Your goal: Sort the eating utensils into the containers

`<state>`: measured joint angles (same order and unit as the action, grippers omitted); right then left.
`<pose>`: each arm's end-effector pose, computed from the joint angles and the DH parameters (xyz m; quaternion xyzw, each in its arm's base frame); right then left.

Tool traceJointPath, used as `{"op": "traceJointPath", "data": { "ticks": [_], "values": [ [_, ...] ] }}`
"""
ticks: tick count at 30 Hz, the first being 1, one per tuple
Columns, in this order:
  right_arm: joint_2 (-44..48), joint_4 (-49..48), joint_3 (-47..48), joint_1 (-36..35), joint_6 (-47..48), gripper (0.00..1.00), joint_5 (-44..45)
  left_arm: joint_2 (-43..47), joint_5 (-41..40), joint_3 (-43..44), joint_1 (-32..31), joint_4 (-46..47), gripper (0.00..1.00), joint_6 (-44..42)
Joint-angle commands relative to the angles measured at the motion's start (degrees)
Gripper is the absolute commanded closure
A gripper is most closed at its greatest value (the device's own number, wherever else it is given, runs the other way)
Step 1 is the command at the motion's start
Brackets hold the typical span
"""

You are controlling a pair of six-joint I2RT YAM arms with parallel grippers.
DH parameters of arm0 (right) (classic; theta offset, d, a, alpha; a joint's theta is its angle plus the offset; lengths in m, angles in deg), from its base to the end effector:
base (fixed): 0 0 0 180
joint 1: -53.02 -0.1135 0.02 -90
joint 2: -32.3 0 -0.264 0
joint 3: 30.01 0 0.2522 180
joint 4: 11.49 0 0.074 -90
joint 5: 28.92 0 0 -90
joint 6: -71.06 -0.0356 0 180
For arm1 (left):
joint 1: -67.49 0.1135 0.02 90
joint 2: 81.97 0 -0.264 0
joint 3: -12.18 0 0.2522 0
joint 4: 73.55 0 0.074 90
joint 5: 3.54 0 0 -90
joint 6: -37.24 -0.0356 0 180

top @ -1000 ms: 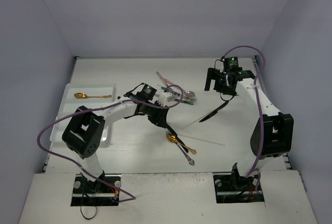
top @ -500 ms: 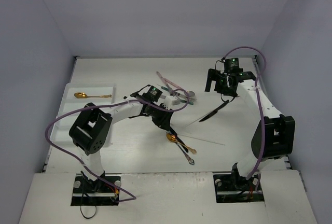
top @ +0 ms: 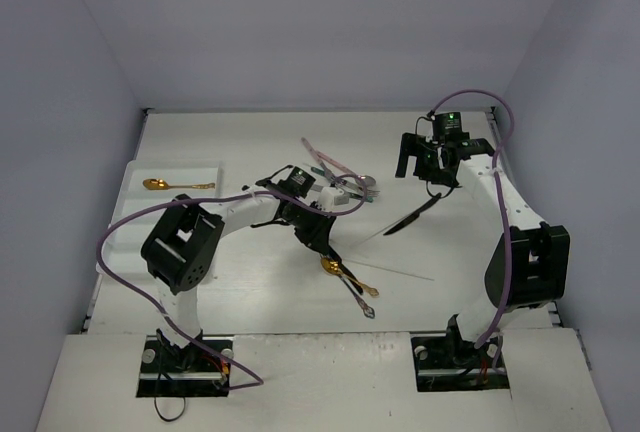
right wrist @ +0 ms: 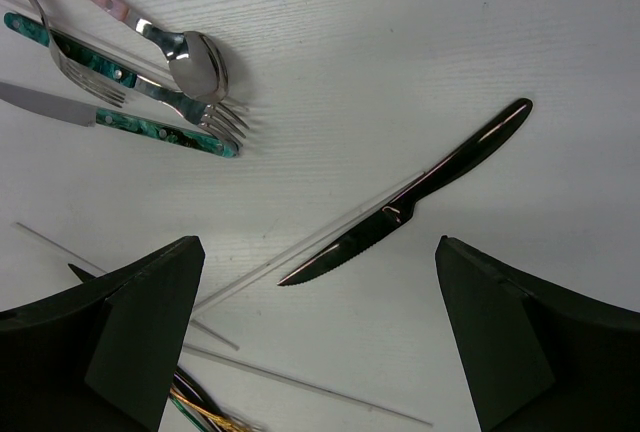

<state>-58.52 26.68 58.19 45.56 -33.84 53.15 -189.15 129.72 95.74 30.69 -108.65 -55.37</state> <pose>0.3548 0.0514 0.2946 0.0301 0.9070 0.1422 0.3953 0.2904 -0.2477 0.1793 0.3954 0.8092 -0.4129 0.1352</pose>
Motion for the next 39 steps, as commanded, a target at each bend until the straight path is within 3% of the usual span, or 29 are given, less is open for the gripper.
{"op": "traceJointPath", "data": {
  "ticks": [1, 9, 19, 22, 30, 39],
  "values": [
    [3.02, -0.86, -0.17, 0.6, 0.66, 0.0, -0.08, 0.23, 2.6, 3.11, -0.29, -0.88, 0.82, -1.39],
    [2.94, -0.77, -0.62, 0.7, 1.2, 0.0, 0.01, -0.3, 3.58, 3.06, -0.29, -1.33, 0.83, -1.35],
    [3.02, -0.77, -1.14, 0.7, 1.54, 0.0, 0.19, 0.22, 3.84, 2.91, -0.29, -1.45, 0.99, -1.17],
    [2.92, -0.78, -1.14, 0.77, 1.47, 0.0, 0.19, 0.43, 3.11, 3.69, -0.21, -2.4, 1.0, -1.06],
    [2.18, -0.86, -0.5, 0.7, 1.54, 0.0, -0.13, 6.83, -10.45, 7.75, 2.57, -4.17, 1.0, -0.11],
    [-0.04, -0.94, 1.15, 0.7, 1.76, 0.0, -0.98, 13.54, -29.75, 13.57, 5.07, -7.46, 1.0, -8.65]
  ]
}}
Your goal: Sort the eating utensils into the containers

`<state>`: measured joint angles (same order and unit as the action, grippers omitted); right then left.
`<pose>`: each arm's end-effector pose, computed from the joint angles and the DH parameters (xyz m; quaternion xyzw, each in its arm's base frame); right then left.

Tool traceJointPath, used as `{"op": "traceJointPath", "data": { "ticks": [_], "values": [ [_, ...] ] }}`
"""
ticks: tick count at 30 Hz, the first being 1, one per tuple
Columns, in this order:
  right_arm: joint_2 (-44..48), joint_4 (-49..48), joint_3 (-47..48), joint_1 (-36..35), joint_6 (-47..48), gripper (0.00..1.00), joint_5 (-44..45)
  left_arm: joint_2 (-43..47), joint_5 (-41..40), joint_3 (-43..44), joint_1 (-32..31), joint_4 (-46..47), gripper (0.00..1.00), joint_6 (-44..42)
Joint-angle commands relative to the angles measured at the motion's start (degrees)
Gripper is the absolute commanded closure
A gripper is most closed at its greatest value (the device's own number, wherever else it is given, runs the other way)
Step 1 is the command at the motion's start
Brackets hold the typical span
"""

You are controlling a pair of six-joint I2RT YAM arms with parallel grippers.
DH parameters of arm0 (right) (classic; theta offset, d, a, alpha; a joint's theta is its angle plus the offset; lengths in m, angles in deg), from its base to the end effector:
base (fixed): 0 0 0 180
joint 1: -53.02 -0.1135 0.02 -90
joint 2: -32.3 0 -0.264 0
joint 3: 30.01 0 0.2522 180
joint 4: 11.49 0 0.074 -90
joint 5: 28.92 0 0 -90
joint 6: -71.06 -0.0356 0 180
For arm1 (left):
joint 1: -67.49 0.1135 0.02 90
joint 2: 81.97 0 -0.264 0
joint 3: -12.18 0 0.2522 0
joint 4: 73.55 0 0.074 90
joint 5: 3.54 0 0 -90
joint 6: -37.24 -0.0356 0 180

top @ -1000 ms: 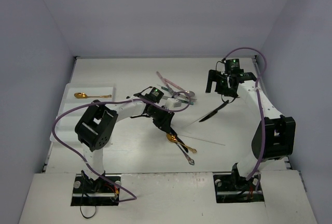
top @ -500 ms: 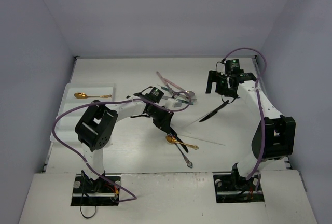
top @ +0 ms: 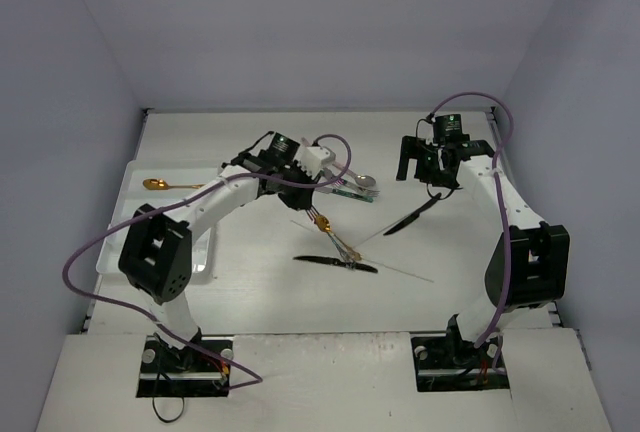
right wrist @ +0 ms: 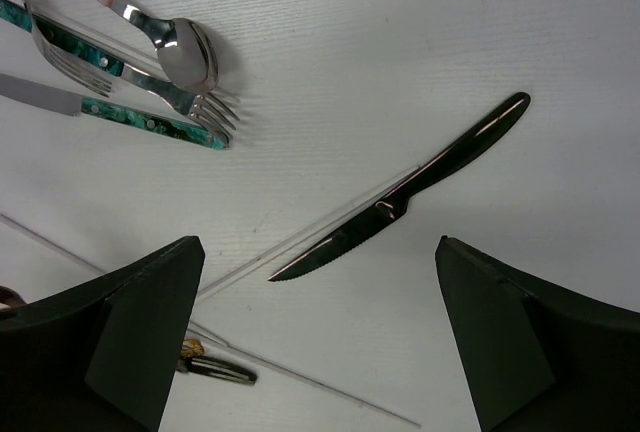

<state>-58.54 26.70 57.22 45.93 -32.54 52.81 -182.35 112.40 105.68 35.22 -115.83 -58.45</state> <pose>0.3536 0.0491 0.2888 0.0223 0.9107 0.1379 0.3888 0.3191 -0.2199 0.2628 0.3711 0.8381 -0.2829 0.2825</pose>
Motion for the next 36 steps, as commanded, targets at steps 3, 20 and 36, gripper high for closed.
{"op": "traceJointPath", "data": {
  "ticks": [3, 20, 36],
  "values": [
    [-0.8, -1.04, 2.62, 0.32, 0.76, 0.0, -0.78, 8.74, -18.42, 4.19, 0.62, -0.22, 1.0, -7.28],
    [-5.49, -2.13, 4.98, 0.15, 1.06, 0.0, -2.71, 13.97, 11.99, 2.78, 34.3, -5.33, 1.0, 7.72],
    [-7.24, -3.9, 4.14, -0.08, 0.73, 0.0, -3.72, 10.42, 26.55, 10.2, 56.39, -22.34, 1.0, -4.46]
  ]
}}
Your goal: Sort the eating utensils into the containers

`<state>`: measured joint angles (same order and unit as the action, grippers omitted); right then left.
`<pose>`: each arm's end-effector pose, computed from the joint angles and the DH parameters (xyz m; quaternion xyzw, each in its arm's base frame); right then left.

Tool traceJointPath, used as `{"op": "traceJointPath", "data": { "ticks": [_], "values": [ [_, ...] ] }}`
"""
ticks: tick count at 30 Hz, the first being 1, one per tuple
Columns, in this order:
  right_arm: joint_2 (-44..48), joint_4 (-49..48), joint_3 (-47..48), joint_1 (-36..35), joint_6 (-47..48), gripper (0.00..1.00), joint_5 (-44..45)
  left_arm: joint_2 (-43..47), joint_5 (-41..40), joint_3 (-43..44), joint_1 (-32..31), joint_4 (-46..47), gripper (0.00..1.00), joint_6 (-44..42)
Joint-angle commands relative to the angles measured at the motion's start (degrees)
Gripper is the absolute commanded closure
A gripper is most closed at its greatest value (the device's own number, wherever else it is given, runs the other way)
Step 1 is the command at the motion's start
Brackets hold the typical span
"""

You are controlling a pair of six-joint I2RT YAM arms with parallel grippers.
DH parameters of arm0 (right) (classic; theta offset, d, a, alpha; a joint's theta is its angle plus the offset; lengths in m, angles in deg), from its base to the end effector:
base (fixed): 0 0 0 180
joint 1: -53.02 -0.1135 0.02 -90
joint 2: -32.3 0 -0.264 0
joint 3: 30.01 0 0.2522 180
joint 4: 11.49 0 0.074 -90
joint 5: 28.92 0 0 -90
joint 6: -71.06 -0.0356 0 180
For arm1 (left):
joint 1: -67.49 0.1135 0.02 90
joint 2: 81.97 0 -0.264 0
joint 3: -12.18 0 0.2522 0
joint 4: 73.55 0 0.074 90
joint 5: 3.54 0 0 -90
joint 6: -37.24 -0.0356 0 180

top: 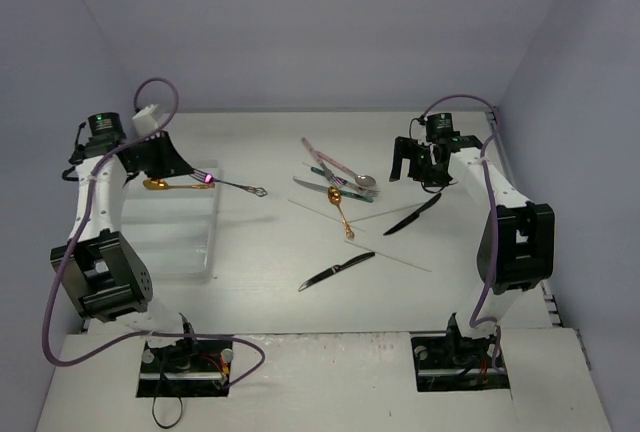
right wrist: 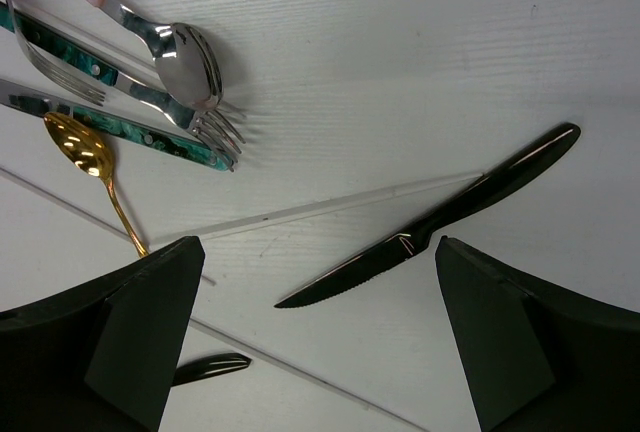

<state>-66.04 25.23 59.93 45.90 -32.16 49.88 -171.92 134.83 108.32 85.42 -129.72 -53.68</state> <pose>0.3808 0.0545 0.2607 0.0117 0.9205 0.1559 0.3580 0.3253 0.0773 0.3299 0.0119 0.8685 -0.3286 0.3710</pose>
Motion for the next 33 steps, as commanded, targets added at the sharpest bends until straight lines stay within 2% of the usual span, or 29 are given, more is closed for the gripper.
{"op": "traceJointPath", "data": {
  "ticks": [1, 7, 15, 22, 33],
  "values": [
    [0.26, -2.63, 1.04, -0.01, 0.15, 0.0, -0.84, -0.9, 4.02, 8.71, 7.64, -10.35, 1.0, -11.77],
    [0.26, -3.35, 0.29, -0.01, -0.22, 0.0, -1.45, -3.4, 0.8, 12.82, 13.96, -14.61, 1.0, -19.03],
    [0.35, -3.36, 0.63, -0.01, 0.04, 0.0, -1.54, -7.52, -0.45, 14.91, 19.69, -16.47, 1.0, -24.13],
    [-0.05, -3.36, 1.03, -0.09, -0.45, 0.0, -2.13, -10.5, -2.14, 15.86, 21.38, -16.57, 1.0, -26.07],
    [0.43, -3.27, 1.34, -0.09, -0.67, 0.0, -2.61, -14.82, -3.25, 16.1, 21.62, -13.7, 0.98, -24.08]
  ]
}}
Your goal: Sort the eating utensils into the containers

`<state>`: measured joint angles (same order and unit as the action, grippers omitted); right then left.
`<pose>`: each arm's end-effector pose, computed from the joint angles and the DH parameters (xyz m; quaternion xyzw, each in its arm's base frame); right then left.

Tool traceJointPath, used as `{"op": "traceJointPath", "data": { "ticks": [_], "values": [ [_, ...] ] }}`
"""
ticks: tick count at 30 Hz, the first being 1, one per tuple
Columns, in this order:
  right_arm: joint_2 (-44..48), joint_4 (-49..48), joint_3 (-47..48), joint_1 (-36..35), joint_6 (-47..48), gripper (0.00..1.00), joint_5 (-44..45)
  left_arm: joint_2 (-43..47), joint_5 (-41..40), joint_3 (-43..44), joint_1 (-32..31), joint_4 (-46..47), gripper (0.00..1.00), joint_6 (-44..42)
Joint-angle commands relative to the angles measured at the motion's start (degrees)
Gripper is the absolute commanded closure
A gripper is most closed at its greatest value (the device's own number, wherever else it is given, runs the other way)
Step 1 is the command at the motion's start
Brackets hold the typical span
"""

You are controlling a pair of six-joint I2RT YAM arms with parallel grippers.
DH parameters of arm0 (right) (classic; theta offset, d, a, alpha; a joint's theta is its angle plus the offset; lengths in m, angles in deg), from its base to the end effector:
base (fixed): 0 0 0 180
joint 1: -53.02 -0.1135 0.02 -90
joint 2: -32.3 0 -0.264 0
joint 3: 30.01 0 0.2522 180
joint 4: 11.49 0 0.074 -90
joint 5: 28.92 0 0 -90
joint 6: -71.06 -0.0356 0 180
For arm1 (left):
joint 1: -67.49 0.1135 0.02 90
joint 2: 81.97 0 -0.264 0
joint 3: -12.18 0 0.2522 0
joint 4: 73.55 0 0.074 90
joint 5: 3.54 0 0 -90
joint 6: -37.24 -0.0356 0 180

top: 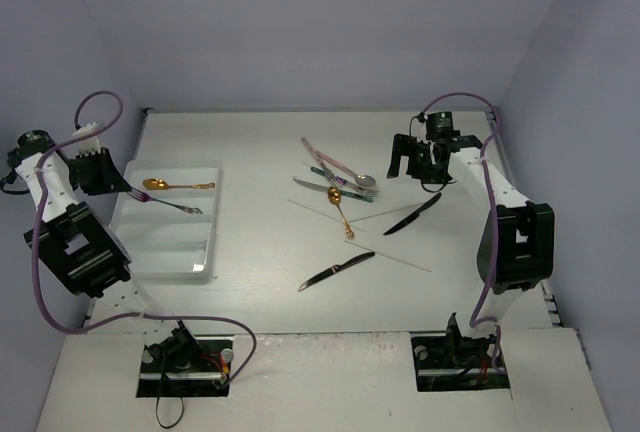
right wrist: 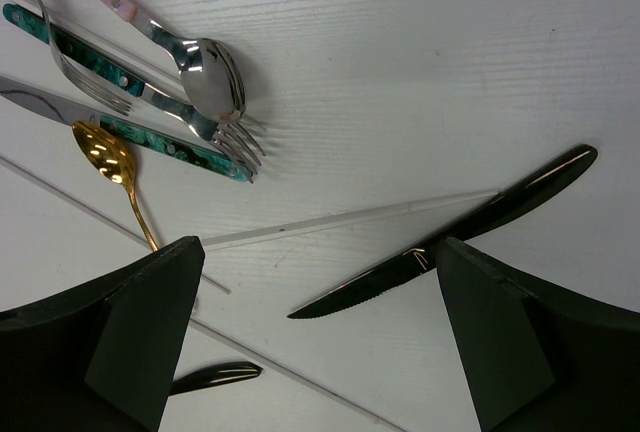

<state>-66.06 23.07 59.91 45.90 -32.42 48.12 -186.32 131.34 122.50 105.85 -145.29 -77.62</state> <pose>0.3834 0.0559 0.2635 0.0056 0.9123 0.1727 0.3713 0.3112 0.2143 0.3050 -0.0267 0.9068 -0.2162 0.3608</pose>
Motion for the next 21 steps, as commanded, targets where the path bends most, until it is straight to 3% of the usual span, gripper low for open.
{"op": "traceJointPath", "data": {
  "ticks": [1, 7, 12, 18, 21],
  "values": [
    [0.46, -1.11, 1.36, -0.09, -0.41, 0.0, -0.84, -0.46, 0.08, 1.53, 1.18, 2.53, 0.95, 0.25],
    [0.43, -1.08, 1.56, -0.41, -0.41, 0.0, -0.93, -0.85, 0.0, 0.33, 1.18, 5.18, 0.76, 2.94],
    [1.1, -1.02, 1.62, -1.81, 0.88, 0.0, -1.46, 0.63, -0.18, -0.43, 1.18, 5.55, 0.54, 2.42],
    [1.09, -0.93, 2.62, -8.29, 2.25, 0.05, -0.83, 4.87, 0.34, -0.55, -1.28, 6.14, 0.51, 1.52],
    [-0.51, -1.02, 3.63, -12.96, 1.2, 0.13, 0.11, 9.07, -2.26, -3.46, -6.2, 8.62, 0.51, 0.93]
  ]
}}
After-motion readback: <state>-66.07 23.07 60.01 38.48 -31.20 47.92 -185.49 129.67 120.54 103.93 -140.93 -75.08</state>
